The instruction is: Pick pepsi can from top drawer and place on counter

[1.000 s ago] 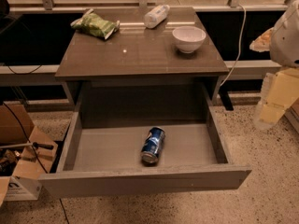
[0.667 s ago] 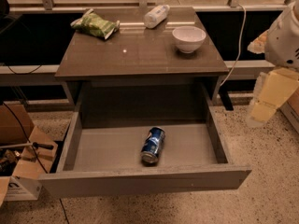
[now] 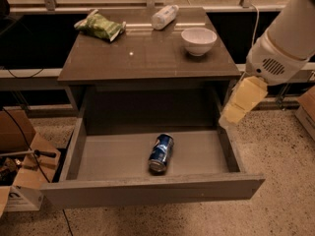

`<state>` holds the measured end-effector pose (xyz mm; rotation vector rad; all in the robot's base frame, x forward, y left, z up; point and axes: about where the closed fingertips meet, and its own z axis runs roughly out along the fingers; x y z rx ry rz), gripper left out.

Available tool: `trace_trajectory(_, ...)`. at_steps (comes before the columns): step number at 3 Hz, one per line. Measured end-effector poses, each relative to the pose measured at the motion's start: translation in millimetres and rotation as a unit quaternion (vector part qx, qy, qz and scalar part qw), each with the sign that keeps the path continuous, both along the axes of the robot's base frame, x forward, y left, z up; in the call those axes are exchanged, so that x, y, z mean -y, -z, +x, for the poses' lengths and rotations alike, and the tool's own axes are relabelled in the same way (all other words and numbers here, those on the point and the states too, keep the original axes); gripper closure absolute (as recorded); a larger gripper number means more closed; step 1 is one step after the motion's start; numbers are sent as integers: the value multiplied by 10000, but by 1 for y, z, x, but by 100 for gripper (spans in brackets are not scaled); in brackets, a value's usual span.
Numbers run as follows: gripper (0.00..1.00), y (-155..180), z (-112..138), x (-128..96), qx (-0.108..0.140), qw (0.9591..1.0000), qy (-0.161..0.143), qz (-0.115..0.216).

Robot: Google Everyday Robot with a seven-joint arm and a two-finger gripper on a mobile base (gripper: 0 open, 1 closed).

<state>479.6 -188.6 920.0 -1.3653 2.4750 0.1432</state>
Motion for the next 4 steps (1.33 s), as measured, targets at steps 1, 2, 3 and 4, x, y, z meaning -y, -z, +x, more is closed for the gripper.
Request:
trace_trajectory(1,0,27,23,-11,-306,9982,455,233)
trace_trajectory(2,0,46,39,-24,-349,9965,493,580)
trace_trajectory(3,0,48,41,-26,-338,9963,489,621)
trace_trajectory(4,0,64,44,-37,-486,9949,622,634)
